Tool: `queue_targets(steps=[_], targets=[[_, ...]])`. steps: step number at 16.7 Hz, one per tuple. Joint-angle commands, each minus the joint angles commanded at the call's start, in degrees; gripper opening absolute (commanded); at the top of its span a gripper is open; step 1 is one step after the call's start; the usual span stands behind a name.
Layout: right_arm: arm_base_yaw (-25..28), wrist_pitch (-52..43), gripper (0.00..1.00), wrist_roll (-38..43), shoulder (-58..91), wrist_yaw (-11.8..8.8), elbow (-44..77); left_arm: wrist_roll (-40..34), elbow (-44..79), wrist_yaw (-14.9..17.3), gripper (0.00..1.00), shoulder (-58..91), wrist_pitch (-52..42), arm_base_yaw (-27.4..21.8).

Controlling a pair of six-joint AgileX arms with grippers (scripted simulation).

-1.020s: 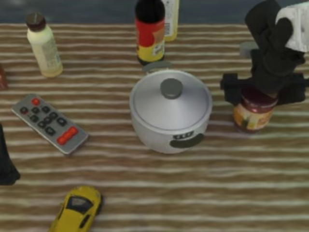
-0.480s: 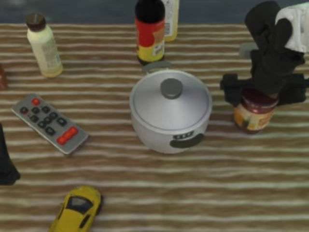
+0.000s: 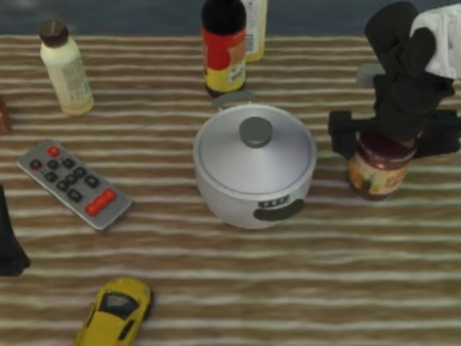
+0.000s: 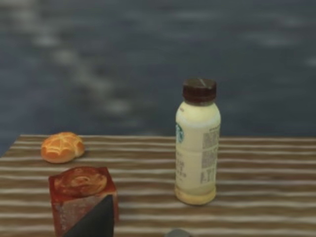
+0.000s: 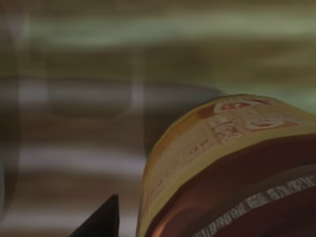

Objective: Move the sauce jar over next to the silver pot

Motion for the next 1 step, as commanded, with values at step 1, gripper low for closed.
queue_targets(steps=[1], targets=[[0.0, 0.0, 1.0, 0.0, 0.0, 0.0, 0.0, 0.0, 0.0, 0.0, 1.0, 0.0, 0.0, 0.0]])
